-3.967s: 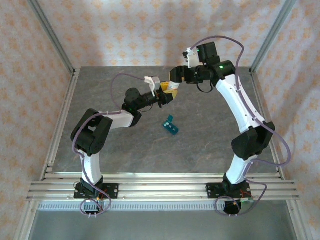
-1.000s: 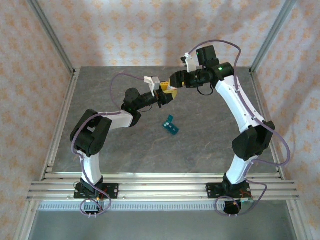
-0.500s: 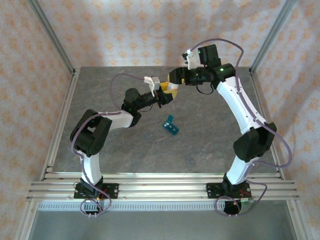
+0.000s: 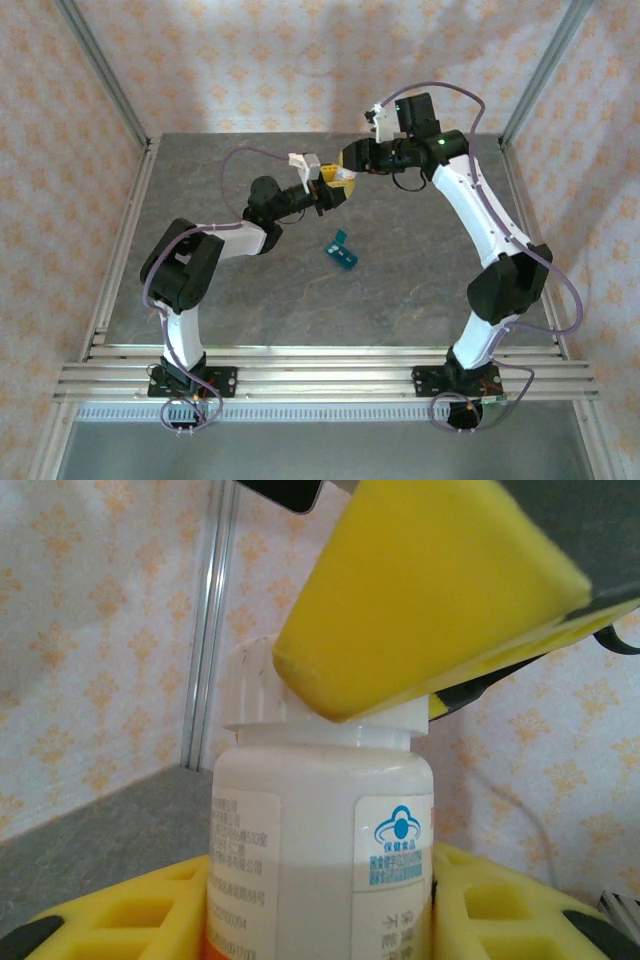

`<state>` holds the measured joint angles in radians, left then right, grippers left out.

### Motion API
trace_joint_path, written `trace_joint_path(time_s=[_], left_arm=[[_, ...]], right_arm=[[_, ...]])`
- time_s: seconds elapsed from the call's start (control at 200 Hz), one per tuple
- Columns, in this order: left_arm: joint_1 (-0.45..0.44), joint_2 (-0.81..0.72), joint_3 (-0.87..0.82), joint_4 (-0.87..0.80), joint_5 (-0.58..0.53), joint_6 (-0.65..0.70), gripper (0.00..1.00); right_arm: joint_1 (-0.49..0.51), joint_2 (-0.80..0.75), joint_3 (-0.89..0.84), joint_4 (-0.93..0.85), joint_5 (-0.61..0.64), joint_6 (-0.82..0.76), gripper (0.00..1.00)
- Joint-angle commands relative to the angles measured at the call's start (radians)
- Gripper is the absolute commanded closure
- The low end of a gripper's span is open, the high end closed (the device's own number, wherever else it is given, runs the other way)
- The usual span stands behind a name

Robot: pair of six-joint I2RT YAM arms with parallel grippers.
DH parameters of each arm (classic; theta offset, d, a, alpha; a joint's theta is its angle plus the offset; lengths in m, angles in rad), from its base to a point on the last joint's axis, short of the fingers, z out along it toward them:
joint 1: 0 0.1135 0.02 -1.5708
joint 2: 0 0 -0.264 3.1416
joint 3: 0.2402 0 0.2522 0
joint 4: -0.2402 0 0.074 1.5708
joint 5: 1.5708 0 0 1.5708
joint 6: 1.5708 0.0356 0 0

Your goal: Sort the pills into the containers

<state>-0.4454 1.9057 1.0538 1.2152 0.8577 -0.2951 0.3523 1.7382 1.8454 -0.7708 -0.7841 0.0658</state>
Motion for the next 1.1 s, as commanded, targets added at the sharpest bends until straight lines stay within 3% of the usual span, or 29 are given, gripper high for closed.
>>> trace_joint_path(time_s=[0.0,0.165,0.415,0.601,0.686,0.851,0.956,1.096], left_arm=[[-0.004,-0.040,0.030,0.070,0.008,-0.009,1.00],[-0.003,-0.040,0.028,0.070,0.005,-0.008,1.00],[-0.007,-0.034,0.031,0.071,-0.002,-0.007,1.00],[-0.009,-0.032,0.029,0.070,-0.005,0.000,1.00],[-0.008,-0.031,0.029,0.070,-0.004,0.004,1.00],[-0.008,-0.033,0.028,0.070,-0.003,0.007,1.00],[-0.007,-0.033,0.028,0.070,-0.003,0.007,1.00],[-0.008,-0.036,0.026,0.069,-0.003,0.002,1.00]], right_arm=[[-0.004,-0.044,-0.033,0.013,0.030,0.028,0.61],[0.004,-0.098,-0.127,0.123,0.093,0.167,0.71],[0.143,-0.203,-0.264,0.209,0.514,0.451,0.73],[0.194,-0.200,-0.278,0.258,0.533,0.527,0.72],[0.193,-0.179,-0.216,0.201,0.545,0.483,0.64],[0.139,-0.201,-0.157,0.172,0.504,0.415,0.34],[0.091,-0.228,-0.158,0.191,0.438,0.369,0.23],[0.058,-0.223,-0.128,0.175,0.329,0.260,0.18]])
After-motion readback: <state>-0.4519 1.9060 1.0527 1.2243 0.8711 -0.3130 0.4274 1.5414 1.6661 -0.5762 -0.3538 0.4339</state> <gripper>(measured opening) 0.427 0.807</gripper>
